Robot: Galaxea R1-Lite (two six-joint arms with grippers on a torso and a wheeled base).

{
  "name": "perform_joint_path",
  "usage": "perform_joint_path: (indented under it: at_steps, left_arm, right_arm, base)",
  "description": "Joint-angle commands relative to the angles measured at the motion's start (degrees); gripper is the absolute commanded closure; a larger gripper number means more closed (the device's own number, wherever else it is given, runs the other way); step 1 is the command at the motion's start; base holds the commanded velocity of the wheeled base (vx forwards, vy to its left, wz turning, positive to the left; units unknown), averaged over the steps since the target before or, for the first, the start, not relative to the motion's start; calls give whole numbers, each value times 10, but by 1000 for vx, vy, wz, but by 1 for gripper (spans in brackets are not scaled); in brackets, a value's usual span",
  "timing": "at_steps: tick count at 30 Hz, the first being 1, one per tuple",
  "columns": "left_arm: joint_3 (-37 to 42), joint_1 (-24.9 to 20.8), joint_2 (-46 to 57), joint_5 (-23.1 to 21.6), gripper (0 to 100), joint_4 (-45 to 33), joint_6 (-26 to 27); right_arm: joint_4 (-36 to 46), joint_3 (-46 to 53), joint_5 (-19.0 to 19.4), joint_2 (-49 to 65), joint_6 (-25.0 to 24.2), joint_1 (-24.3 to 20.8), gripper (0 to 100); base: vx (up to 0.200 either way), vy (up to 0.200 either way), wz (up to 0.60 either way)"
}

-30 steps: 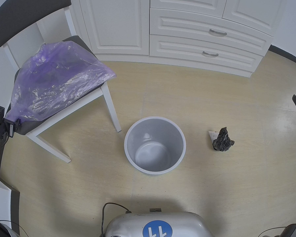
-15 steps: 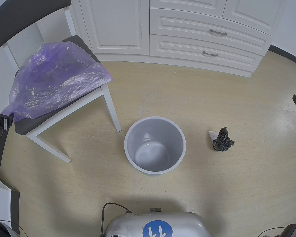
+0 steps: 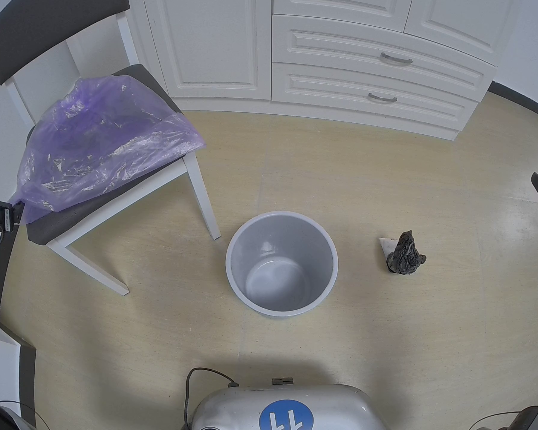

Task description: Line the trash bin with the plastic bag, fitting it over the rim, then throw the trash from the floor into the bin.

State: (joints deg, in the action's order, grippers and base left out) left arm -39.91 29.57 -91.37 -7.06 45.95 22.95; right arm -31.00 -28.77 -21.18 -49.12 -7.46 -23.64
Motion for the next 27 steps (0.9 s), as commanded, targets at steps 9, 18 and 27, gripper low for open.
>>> perform_joint_path:
  at_steps: [9, 18, 27]
  left_arm:
    - [-5, 8, -11, -10, 0, -24, 7]
    - [-7, 39, -19, -18, 0, -24, 7]
    - [-15, 73, -29, -55, 0, -24, 5]
  right_arm:
    - [0, -1, 0, 0, 0, 0, 0]
    - [0, -1, 0, 0, 0, 0, 0]
    - [0, -1, 0, 2, 0, 0, 0]
  base:
    - [0, 0, 0]
    - [0, 0, 0]
    - [0, 0, 0]
